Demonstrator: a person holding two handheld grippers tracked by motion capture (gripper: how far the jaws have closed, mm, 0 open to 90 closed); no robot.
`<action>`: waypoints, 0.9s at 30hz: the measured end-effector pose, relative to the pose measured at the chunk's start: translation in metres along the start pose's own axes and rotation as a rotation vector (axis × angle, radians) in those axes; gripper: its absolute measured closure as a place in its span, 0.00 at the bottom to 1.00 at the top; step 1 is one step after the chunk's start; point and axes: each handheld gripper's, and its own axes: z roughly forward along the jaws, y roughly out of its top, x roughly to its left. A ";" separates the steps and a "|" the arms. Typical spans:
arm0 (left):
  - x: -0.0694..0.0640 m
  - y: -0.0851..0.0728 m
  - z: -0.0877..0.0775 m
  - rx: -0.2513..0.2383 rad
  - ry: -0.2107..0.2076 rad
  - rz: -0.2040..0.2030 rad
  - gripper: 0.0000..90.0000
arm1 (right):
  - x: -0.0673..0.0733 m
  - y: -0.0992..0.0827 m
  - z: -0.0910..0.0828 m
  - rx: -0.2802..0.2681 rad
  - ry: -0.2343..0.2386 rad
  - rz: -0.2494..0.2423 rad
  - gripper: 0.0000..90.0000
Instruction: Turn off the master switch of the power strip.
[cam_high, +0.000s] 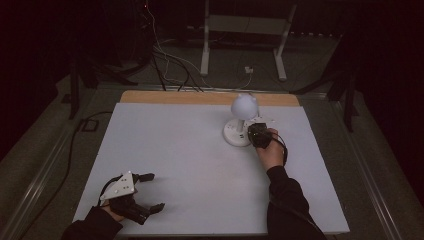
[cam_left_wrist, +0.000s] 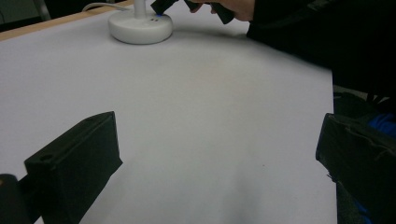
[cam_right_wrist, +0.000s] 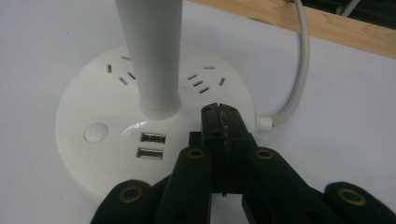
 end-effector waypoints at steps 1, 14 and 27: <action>0.000 0.000 0.000 -0.001 0.000 -0.001 0.00 | 0.000 -0.001 0.000 -0.009 0.004 0.017 1.00; 0.001 0.000 -0.001 -0.004 0.001 -0.006 0.00 | 0.004 -0.009 -0.004 -0.086 0.000 -0.001 1.00; 0.001 0.000 -0.002 -0.006 0.001 0.000 0.00 | 0.004 -0.001 -0.018 -0.140 0.006 0.015 1.00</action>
